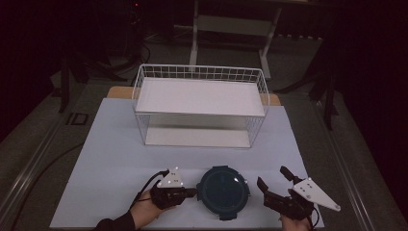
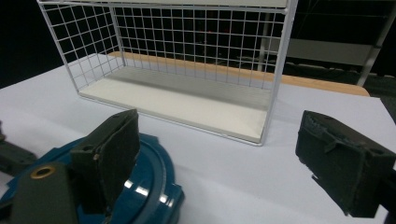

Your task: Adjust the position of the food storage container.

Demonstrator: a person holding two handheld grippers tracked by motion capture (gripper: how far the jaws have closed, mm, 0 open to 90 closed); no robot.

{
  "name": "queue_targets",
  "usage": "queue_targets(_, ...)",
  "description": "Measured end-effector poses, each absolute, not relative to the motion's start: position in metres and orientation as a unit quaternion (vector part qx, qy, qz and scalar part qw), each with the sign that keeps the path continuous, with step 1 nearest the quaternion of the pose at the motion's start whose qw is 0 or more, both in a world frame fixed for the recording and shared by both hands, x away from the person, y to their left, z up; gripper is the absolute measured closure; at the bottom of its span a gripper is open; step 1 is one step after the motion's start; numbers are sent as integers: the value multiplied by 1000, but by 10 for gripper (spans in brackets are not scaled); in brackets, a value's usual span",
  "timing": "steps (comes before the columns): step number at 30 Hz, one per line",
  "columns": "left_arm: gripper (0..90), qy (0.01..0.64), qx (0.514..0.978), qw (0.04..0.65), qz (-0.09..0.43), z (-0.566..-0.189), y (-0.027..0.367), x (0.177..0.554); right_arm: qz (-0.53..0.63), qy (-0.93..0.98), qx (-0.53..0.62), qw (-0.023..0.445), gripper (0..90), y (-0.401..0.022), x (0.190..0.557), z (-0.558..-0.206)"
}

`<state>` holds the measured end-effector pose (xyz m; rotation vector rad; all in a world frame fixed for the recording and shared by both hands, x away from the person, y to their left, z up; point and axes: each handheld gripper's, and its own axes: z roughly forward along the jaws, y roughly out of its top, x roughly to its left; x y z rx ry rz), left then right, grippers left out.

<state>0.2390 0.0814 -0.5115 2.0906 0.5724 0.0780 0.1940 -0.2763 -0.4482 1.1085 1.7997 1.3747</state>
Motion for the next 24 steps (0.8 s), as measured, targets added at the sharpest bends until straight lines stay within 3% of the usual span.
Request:
queue_targets(19, 885, 241, 846, 474, 27, -513, 73, 247, 517, 686, 416, 298, 136, -275, 195, -450)
queue_targets(22, 726, 256, 840, 477, 22, -510, 78, 248, 518, 689, 412, 295, 133, -275, 195, -450)
queue_targets(24, 565, 260, 837, 482, 23, -508, 80, 249, 519, 690, 410, 294, 130, -275, 195, -450)
